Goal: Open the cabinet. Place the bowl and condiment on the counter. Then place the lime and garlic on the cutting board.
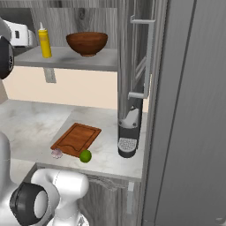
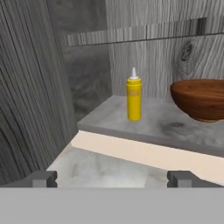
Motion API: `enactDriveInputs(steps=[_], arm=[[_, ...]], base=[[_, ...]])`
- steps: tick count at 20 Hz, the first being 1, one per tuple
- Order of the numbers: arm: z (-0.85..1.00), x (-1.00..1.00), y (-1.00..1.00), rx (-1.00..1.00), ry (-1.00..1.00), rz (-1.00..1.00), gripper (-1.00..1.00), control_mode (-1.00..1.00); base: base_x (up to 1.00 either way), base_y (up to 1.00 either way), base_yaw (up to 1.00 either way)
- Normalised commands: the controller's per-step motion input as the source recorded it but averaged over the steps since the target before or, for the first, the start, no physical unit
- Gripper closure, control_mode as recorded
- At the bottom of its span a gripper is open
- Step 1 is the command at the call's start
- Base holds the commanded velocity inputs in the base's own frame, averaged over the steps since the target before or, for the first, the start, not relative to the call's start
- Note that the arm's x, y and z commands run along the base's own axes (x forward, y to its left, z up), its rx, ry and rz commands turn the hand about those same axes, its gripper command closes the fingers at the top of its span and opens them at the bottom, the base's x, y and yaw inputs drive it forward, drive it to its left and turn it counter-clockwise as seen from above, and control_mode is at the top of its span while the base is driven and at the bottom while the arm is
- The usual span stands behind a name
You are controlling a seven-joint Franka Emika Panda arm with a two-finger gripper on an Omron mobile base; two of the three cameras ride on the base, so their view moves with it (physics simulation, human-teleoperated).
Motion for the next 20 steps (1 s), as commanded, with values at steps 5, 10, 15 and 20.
enactDriveInputs(steps=[5, 10, 15, 20], arm=[[-0.06, 0.25, 0.0, -0.06, 0.0, 0.0, -1.0, -1.0], [-0.12, 0.34, 0.01, -0.06, 0.0, 0.0, -1.0, -1.0], [-0.11, 0.32, 0.05, 0.0, 0.0, 0.0, -1.0, -1.0], [-0.01, 0.31, 0.05, 0.0, 0.0, 0.0, -1.0, -1.0]], base=[[0.0, 0.0, 0.0], [0.0, 0.0, 0.0], [0.0, 0.0, 0.0], [0.0, 0.0, 0.0]])
